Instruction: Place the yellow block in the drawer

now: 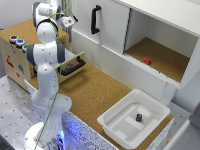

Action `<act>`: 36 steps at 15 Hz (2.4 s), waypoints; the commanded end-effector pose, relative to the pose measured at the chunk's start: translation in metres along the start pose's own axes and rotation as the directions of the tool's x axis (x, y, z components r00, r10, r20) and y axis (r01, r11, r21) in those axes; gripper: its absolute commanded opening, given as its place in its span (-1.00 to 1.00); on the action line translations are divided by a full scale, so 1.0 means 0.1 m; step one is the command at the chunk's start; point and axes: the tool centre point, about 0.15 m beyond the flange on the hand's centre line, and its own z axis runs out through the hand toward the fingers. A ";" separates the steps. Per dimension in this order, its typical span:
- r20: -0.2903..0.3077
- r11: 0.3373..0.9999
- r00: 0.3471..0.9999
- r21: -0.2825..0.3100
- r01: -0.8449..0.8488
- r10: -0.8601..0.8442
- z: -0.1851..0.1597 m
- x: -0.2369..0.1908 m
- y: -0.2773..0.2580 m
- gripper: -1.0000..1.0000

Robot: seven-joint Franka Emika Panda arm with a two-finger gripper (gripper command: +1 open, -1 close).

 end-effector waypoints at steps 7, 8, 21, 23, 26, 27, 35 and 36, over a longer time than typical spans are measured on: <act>0.133 0.992 0.988 0.094 -0.089 0.076 -0.10 0.40 0.06 1.00; 0.136 0.992 0.988 0.093 -0.088 0.075 -0.15 0.42 -0.04 1.00; 0.065 0.886 0.885 -0.085 -0.455 0.461 0.26 0.54 -0.10 1.00; 0.083 0.880 0.879 -0.113 -0.461 0.470 0.37 0.56 -0.10 1.00; 0.068 0.858 0.863 -0.177 -0.483 0.500 0.36 0.52 -0.14 -1.00; 0.050 0.849 0.862 -0.213 -0.484 0.504 0.29 0.50 -0.17 -1.00; 0.068 0.844 0.849 -0.174 -0.507 0.524 0.32 0.30 -0.34 -1.00; 0.062 0.845 0.850 -0.166 -0.508 0.523 0.30 0.28 -0.34 -1.00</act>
